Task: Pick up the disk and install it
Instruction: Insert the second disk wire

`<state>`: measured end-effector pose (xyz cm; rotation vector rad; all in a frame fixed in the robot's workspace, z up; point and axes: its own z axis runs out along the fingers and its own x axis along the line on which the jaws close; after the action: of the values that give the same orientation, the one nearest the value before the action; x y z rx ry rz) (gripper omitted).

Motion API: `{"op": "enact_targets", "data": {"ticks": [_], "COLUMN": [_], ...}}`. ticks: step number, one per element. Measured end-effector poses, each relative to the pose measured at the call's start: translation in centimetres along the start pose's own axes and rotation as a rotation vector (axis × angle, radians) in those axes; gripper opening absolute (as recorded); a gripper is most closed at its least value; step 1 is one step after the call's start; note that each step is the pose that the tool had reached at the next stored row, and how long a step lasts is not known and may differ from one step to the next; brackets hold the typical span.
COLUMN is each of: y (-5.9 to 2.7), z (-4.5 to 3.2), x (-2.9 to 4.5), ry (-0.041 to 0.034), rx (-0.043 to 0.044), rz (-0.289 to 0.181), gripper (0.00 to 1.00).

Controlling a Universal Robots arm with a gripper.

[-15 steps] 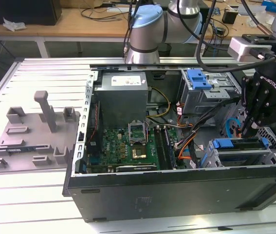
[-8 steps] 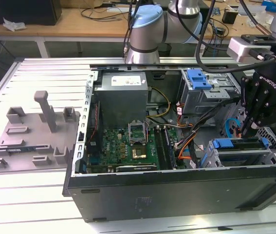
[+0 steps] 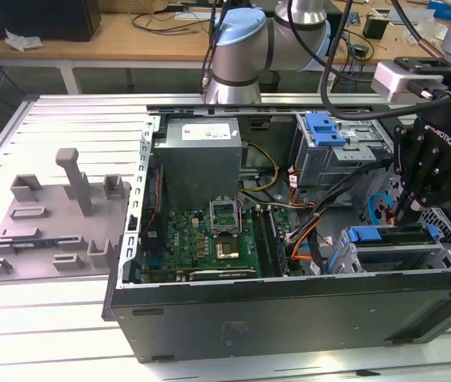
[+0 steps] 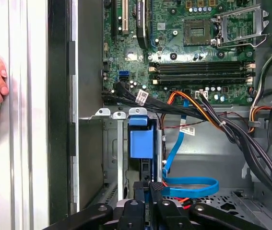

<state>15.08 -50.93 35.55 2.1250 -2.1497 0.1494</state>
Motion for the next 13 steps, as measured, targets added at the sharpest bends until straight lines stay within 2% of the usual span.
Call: {"op": "enact_targets", "data": {"ticks": [13], "y": [-0.03], "z": [0.44], "x": [-0.06], "ry": [0.0001], "rx": [0.0001], "rz": [0.000], "gripper": [0.16]}}
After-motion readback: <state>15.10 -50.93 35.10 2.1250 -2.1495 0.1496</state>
